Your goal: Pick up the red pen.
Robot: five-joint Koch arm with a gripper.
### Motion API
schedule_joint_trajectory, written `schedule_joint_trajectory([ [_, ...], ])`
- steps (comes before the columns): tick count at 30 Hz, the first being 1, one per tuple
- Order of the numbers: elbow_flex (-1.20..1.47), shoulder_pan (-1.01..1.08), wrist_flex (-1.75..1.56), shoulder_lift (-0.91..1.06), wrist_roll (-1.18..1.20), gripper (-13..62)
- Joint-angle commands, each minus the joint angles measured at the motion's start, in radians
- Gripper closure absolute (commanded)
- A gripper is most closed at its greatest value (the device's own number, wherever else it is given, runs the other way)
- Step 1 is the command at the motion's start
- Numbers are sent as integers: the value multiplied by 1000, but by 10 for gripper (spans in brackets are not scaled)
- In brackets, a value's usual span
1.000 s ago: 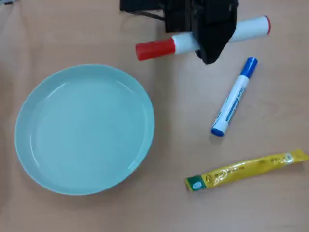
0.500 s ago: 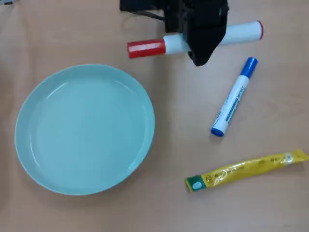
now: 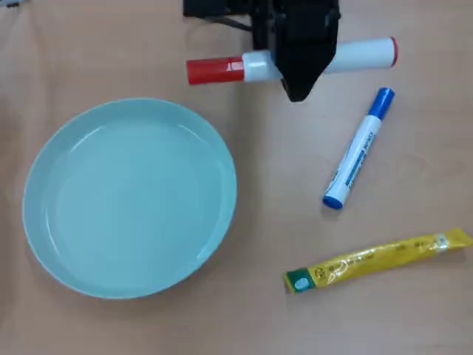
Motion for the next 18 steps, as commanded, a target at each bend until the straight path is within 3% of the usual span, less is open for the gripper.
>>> schedule_joint_trajectory([
  [1,-23,2,-5,49,0,560],
  [18,-18,3,-6,54,2,560],
])
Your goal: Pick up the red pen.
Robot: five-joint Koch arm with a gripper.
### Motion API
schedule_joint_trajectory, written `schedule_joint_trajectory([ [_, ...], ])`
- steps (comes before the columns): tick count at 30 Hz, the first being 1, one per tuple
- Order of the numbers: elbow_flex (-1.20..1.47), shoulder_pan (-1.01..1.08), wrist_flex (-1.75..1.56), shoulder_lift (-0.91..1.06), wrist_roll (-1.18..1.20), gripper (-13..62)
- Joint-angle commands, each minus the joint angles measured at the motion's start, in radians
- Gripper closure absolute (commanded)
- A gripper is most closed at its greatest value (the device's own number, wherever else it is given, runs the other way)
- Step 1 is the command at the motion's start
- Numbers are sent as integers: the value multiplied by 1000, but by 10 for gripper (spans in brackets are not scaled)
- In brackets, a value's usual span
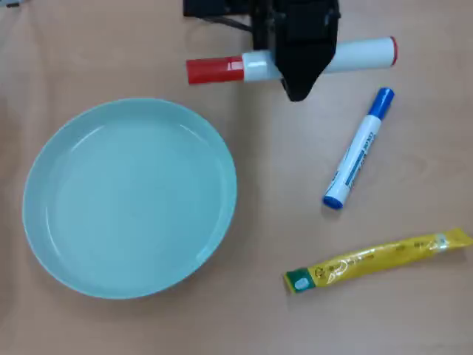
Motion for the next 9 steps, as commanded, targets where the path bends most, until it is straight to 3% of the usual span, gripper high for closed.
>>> schedule_joint_trajectory([
  [1,-11,2,-6,55,2,560],
  [9,-8,2,-6,54,2,560],
])
